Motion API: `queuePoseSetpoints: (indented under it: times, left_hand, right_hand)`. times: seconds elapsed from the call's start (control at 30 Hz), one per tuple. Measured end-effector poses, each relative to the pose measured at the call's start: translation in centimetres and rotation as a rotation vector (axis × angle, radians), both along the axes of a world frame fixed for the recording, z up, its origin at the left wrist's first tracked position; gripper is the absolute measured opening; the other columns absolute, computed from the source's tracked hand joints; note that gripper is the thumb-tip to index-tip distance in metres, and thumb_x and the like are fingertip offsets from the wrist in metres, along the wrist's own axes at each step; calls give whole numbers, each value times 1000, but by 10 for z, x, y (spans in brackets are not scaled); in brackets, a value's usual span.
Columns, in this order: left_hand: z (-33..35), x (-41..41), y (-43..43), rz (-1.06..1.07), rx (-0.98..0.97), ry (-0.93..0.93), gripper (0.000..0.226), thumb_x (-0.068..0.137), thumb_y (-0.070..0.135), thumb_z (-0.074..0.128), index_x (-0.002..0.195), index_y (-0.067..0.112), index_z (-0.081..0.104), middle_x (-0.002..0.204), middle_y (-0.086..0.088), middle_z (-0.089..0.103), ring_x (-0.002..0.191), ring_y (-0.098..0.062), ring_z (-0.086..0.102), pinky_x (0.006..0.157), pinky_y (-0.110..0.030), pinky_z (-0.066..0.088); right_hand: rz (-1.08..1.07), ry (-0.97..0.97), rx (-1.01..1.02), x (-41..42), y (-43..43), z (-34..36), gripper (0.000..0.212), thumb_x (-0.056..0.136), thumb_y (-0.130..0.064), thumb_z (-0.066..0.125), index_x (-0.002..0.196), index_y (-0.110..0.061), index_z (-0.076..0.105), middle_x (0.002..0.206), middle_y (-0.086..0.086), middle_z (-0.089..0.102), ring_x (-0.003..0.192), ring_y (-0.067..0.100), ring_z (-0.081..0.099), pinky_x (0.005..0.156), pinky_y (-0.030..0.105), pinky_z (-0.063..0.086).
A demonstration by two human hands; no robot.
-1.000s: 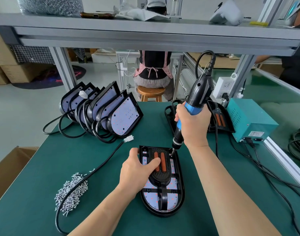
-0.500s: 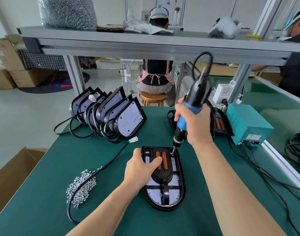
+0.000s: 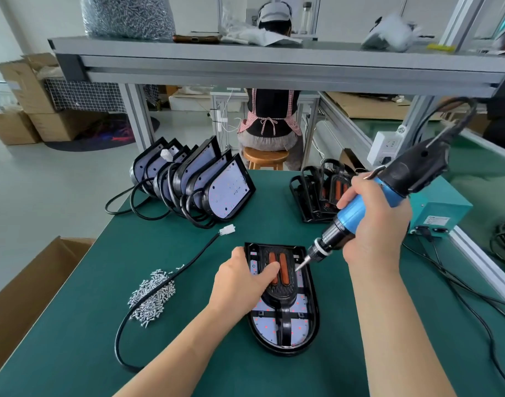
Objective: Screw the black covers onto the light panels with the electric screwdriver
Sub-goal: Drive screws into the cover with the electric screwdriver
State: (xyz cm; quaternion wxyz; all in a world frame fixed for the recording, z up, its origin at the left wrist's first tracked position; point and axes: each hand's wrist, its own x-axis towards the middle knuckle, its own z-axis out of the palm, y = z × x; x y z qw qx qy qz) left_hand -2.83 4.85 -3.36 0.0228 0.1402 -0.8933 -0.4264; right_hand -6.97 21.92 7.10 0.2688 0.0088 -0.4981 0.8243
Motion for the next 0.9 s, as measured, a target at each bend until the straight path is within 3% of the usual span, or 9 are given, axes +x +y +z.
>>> queuePoseSetpoints:
  times: [0.07, 0.17, 0.23, 0.33, 0.4, 0.47, 0.57, 0.7, 0.9]
  left_hand:
    - [0, 2, 0, -8, -51, 10, 48, 81, 64, 64, 90, 20, 48, 82, 8, 61, 73, -4, 55, 56, -19, 38]
    - [3, 2, 4, -32, -136, 5, 54, 83, 69, 56, 100, 18, 52, 93, 6, 63, 87, -18, 60, 76, -33, 50]
    - [5, 2, 7, -39, -221, 3, 56, 85, 71, 50, 105, 18, 51, 101, 3, 63, 95, -24, 61, 82, -38, 49]
    - [9, 2, 5, -24, -317, 34, 57, 90, 70, 41, 111, 18, 51, 109, 1, 58, 101, -29, 58, 78, -37, 40]
    - [14, 1, -10, 8, -343, 95, 44, 97, 57, 42, 112, 18, 57, 110, 0, 58, 101, -31, 59, 78, -37, 40]
    - [19, -4, -41, 74, -379, 146, 21, 97, 34, 49, 100, 22, 66, 105, -1, 63, 94, -30, 61, 77, -36, 46]
    - [28, -9, -106, 163, -410, -1, 17, 88, 14, 57, 85, 26, 69, 93, 1, 69, 89, -27, 64, 80, -37, 55]
    - [28, -16, -150, -6, -382, -194, 15, 80, 4, 73, 80, 19, 72, 83, 4, 69, 86, -21, 67, 83, -35, 57]
    - [23, -21, -155, -180, -436, -170, 16, 77, 1, 73, 76, 16, 68, 74, 9, 64, 77, -15, 61, 76, -26, 52]
  right_hand:
    - [-8, -38, -46, 6, 1, -7, 13, 74, -10, 65, 81, -11, 54, 55, 2, 53, 50, 16, 50, 53, 20, 42]
    - [-37, -92, -106, 11, 2, -13, 12, 74, -13, 66, 80, -15, 56, 56, 0, 55, 50, 16, 52, 52, 19, 44]
    - [-47, -112, -113, 12, 2, -15, 11, 76, -13, 65, 80, -16, 56, 56, -1, 55, 51, 15, 53, 54, 20, 45]
    - [-63, -138, -114, 14, 2, -17, 13, 81, -11, 65, 80, -19, 54, 57, -2, 55, 52, 15, 53, 54, 20, 45]
    - [-70, -148, -114, 15, 2, -19, 15, 83, -10, 65, 80, -20, 54, 58, -3, 55, 53, 14, 53, 54, 19, 46]
    - [-68, -148, -122, 16, 4, -19, 16, 84, -10, 65, 81, -21, 54, 59, -3, 56, 54, 14, 54, 55, 19, 46]
    - [-63, -146, -147, 18, 6, -19, 17, 82, -11, 66, 84, -21, 52, 60, -3, 56, 54, 14, 54, 56, 20, 46]
    - [-56, -149, -152, 18, 5, -16, 16, 80, -13, 66, 84, -21, 53, 60, -3, 56, 54, 14, 54, 58, 21, 47]
    - [-45, -144, -149, 18, 2, -13, 15, 83, -10, 65, 84, -19, 54, 60, -3, 55, 54, 13, 54, 55, 19, 48]
